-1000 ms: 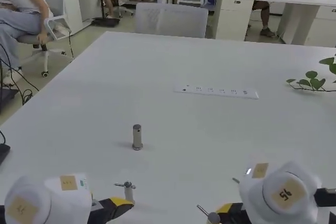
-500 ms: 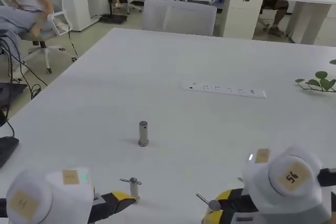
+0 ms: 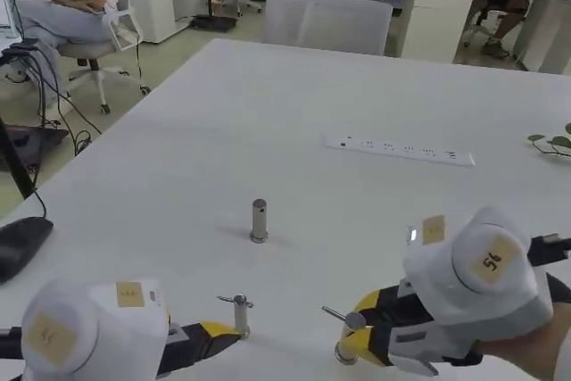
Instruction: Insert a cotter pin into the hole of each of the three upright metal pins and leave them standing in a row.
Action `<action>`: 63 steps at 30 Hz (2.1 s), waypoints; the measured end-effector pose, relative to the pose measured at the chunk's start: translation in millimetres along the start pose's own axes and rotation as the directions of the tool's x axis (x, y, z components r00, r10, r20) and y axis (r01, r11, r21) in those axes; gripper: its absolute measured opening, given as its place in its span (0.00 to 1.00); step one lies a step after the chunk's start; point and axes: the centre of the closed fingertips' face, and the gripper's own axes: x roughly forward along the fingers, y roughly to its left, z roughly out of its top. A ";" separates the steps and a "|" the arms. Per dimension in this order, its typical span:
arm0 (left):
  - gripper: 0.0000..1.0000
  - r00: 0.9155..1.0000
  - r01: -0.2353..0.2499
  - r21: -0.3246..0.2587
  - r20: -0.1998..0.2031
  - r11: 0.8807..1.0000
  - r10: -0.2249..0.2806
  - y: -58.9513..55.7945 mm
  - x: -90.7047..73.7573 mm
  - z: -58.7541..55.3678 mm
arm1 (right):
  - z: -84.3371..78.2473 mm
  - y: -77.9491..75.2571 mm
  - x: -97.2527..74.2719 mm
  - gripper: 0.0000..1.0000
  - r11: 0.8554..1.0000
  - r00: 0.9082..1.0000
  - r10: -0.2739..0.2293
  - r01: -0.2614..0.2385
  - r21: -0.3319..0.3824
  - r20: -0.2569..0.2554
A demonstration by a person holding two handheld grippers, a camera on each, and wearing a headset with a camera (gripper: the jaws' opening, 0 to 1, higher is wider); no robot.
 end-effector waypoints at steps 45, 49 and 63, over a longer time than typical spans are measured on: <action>0.96 0.997 -0.068 -0.034 0.031 0.997 0.069 9.0 -8.7 8.8 | 17.5 -5.4 35.7 0.12 0.962 0.980 0.201 -0.198 -0.190 -0.006; 0.96 0.997 -0.069 -0.040 0.031 0.997 0.070 8.7 -8.5 8.2 | 14.8 -4.9 37.9 0.13 0.960 0.977 0.211 -0.208 -0.185 -0.004; 0.96 0.996 -0.081 -0.042 0.028 0.996 0.082 11.4 -11.4 7.5 | 14.3 -3.5 42.2 0.13 0.952 0.973 0.230 -0.224 -0.208 0.002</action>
